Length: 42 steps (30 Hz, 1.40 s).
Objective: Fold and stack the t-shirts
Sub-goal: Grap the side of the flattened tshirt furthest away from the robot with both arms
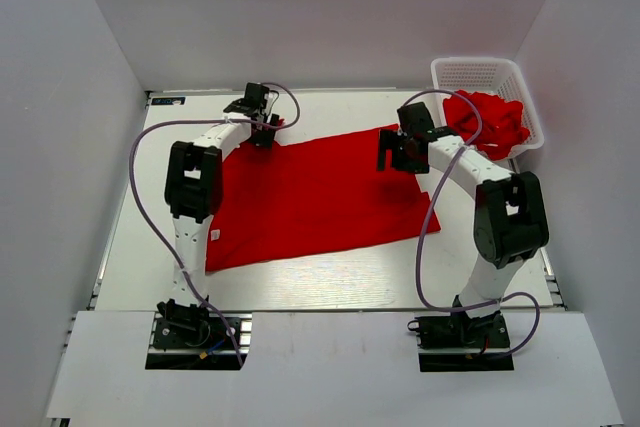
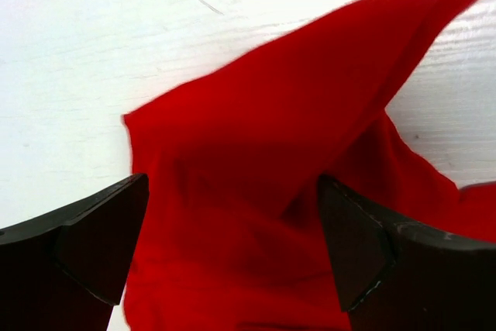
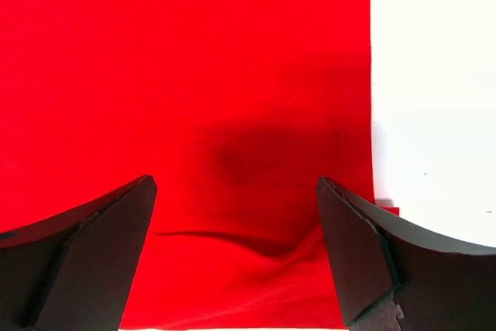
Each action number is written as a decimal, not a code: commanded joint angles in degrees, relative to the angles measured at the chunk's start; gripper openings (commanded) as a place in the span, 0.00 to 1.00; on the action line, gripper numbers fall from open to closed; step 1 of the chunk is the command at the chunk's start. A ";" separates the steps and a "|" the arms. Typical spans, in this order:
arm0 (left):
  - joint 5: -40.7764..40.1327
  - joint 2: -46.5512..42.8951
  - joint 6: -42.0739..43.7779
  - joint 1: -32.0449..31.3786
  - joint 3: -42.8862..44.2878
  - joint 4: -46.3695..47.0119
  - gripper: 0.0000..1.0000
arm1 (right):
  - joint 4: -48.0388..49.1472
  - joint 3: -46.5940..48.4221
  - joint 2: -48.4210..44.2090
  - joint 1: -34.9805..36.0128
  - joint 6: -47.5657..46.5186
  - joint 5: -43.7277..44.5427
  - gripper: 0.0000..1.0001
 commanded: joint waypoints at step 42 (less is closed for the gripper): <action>11.33 -4.49 8.81 1.36 0.79 4.69 0.00 | -10.12 31.08 20.54 -0.63 7.22 16.94 0.90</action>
